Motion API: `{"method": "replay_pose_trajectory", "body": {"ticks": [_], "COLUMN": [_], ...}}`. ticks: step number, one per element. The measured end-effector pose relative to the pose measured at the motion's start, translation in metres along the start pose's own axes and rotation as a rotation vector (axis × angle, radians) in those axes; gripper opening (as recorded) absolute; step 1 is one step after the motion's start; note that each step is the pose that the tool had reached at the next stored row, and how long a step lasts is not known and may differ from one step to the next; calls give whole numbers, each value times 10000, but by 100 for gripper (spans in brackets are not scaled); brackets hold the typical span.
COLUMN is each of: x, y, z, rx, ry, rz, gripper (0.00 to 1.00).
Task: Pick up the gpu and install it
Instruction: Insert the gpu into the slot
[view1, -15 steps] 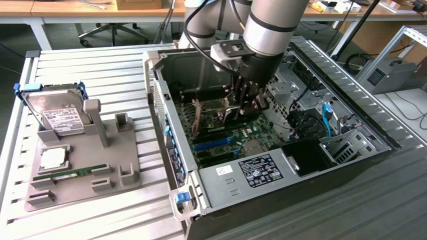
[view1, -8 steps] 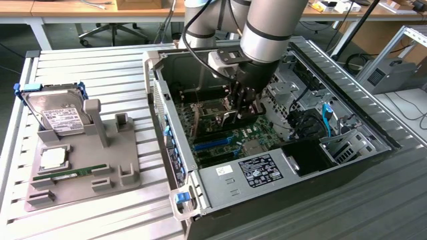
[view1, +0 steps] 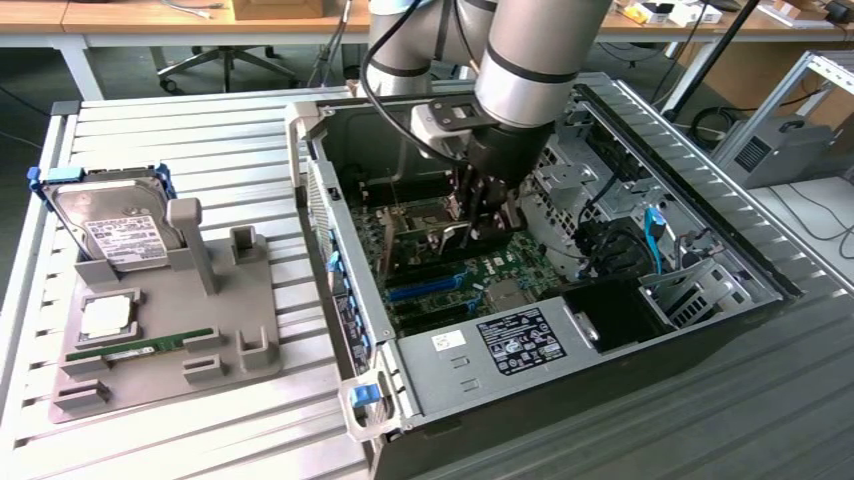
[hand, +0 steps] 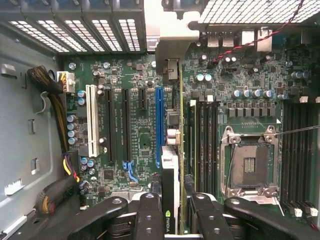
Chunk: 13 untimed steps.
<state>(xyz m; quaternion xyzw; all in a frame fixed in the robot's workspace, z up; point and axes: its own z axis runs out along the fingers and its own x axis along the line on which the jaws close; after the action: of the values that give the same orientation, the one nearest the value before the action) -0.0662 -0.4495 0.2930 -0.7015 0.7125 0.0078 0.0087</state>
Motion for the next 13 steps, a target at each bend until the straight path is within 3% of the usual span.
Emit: {"method": "replay_pose_trajectory", "body": {"ticks": [8, 13], "x": [71, 80], "y": [11, 63], "z": [-1, 1], "rx": [1, 2], "ry": [-1, -1], "rz": [-2, -3], "gripper": [27, 27]}}
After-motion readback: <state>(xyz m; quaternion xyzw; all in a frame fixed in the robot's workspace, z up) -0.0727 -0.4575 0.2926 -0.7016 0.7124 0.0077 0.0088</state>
